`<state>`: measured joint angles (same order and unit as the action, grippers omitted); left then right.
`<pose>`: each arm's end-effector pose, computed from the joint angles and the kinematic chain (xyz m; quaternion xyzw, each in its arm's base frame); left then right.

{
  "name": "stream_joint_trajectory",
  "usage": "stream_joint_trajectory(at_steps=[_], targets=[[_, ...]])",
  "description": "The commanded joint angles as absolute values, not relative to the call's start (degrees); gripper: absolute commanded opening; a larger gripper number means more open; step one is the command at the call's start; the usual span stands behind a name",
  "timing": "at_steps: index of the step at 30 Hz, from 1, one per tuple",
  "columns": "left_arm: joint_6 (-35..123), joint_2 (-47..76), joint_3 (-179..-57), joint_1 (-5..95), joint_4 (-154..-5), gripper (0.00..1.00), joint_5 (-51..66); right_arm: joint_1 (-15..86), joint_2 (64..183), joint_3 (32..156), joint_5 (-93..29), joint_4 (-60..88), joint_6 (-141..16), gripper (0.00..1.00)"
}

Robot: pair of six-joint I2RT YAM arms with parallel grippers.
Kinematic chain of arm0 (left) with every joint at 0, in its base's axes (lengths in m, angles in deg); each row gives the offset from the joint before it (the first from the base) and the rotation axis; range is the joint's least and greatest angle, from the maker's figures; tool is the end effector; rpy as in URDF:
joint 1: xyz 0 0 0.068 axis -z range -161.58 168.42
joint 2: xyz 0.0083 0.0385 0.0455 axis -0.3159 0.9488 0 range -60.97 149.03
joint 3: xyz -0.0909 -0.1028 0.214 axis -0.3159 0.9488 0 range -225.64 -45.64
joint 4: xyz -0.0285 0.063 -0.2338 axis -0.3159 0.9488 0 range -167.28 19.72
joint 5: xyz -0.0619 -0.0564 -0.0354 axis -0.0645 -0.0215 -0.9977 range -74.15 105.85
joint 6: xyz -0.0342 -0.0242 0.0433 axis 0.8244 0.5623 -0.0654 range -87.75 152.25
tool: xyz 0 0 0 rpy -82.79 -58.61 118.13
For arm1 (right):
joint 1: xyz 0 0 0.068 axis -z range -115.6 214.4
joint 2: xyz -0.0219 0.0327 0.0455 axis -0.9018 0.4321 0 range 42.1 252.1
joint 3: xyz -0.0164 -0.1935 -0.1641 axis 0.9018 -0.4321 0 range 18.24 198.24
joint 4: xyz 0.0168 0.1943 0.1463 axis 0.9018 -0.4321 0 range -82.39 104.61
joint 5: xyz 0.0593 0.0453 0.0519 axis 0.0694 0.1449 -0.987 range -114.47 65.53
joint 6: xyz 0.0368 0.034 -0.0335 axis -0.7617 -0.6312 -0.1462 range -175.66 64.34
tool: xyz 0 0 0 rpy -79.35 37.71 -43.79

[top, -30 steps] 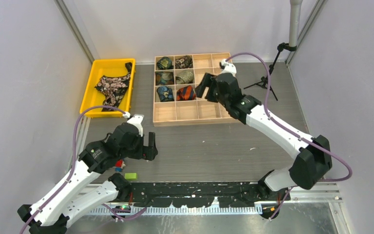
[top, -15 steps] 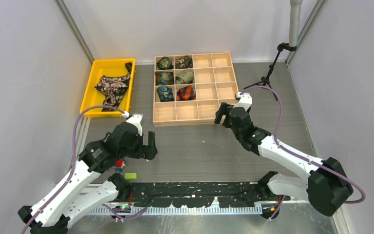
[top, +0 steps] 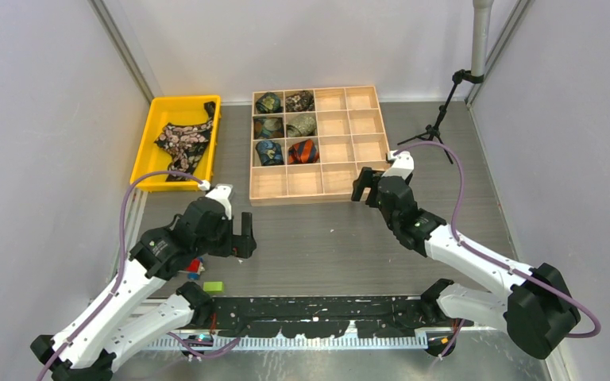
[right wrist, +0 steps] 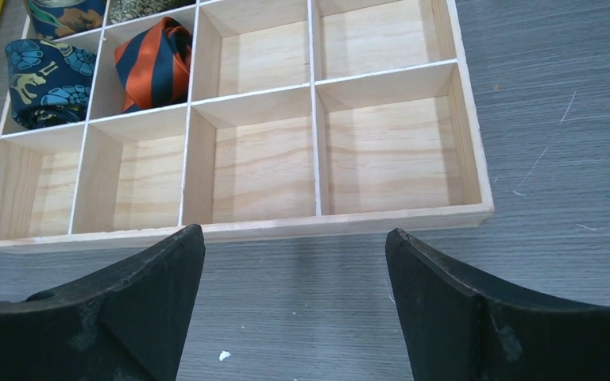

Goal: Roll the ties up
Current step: Reset both arms

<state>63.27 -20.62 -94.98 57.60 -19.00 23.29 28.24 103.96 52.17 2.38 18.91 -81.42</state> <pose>0.1002 -0.0743 0.2770 0.0441 0.9348 -0.1497 0.3189 0.2029 0.1233 0.2308 0.0527 0.8222 0.1072 0.5565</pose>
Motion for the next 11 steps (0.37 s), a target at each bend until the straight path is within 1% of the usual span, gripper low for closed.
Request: stream_joint_trajectory(at_steps=[1,8,11], targets=[[62.7,-21.2,-94.9,57.1,-21.7,1.0,22.6,28.2,102.9,52.3,3.0,22.3,-80.6,0.89],[62.6,-21.1,-94.8,56.9,-21.8,1.0,22.3,28.2,103.1,52.0,3.3,22.7,-80.9,0.88],[62.5,-21.4,-94.8,56.8,-21.9,1.0,22.2,28.2,103.8,52.4,2.8,22.5,-80.7,0.91]])
